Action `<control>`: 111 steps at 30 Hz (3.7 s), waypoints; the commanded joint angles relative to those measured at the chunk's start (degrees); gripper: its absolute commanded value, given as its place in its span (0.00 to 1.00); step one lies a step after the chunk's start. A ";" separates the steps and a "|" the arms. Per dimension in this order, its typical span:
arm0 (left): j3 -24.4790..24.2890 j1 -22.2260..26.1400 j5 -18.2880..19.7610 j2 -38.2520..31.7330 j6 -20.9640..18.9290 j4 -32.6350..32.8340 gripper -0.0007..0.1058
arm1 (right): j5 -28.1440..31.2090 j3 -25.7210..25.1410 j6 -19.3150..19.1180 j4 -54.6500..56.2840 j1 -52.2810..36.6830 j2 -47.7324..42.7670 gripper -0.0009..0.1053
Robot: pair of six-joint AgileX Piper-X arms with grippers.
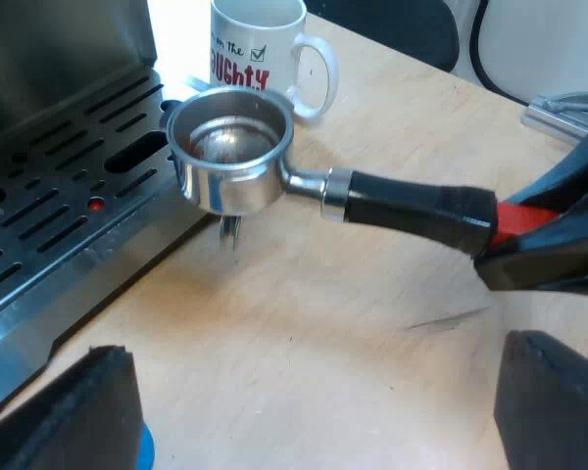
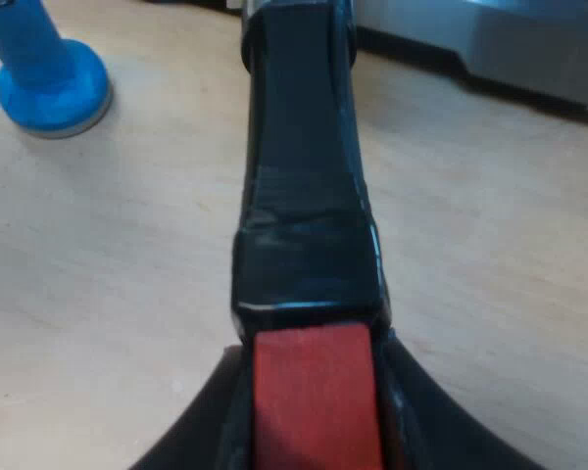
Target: Grind coffee beans and then tamp
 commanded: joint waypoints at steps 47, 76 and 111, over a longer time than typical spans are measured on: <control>0.00 -0.28 0.55 -0.31 0.46 2.07 0.72 | -9.91 24.85 -21.84 -45.06 -10.55 2.17 0.01; 0.00 -0.28 0.55 -0.31 0.46 2.07 0.72 | -19.38 19.80 -21.14 -29.64 -10.55 3.77 0.53; 0.00 -0.28 -0.49 -0.31 0.95 2.07 0.72 | -15.94 3.53 -33.06 -19.44 -10.16 -14.16 0.53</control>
